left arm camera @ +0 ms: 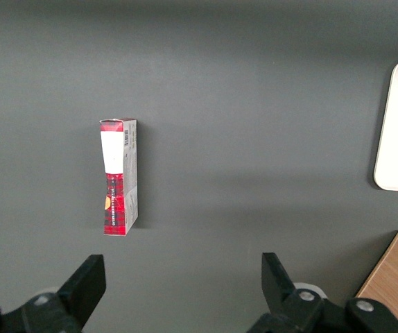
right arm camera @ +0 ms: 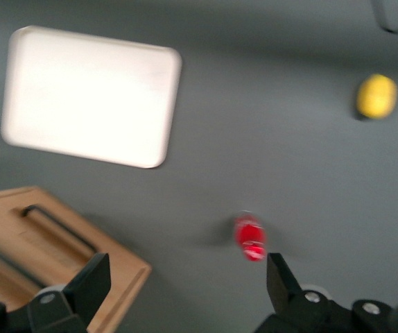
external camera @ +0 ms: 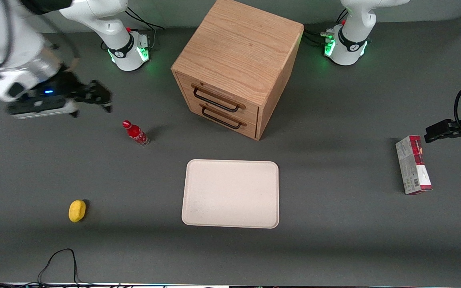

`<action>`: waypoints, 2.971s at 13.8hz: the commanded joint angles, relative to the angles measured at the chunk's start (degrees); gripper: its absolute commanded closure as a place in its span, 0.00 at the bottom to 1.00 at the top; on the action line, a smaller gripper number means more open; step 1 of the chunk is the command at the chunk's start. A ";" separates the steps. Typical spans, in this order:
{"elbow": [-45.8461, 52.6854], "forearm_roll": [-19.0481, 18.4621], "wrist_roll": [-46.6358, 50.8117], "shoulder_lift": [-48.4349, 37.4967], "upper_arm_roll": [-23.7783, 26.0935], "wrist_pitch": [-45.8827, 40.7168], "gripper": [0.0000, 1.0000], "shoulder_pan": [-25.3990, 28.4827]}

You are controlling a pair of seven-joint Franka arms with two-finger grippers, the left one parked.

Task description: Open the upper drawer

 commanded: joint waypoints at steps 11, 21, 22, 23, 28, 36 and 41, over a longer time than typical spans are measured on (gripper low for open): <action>5.07 14.67 -29.12 13.86 16.72 -1.01 0.00 0.03; -2.41 11.16 -36.01 20.54 17.07 8.65 0.00 0.73; -3.29 10.20 -36.01 20.81 17.25 10.14 0.00 0.73; -3.74 9.58 -36.01 21.33 17.25 11.20 0.00 0.73; -3.92 7.29 -35.39 23.70 18.74 13.75 0.00 1.00; 2.12 -1.12 -35.57 28.44 18.48 14.38 0.00 0.65; 13.99 -6.07 -39.24 35.48 15.50 10.51 0.00 0.03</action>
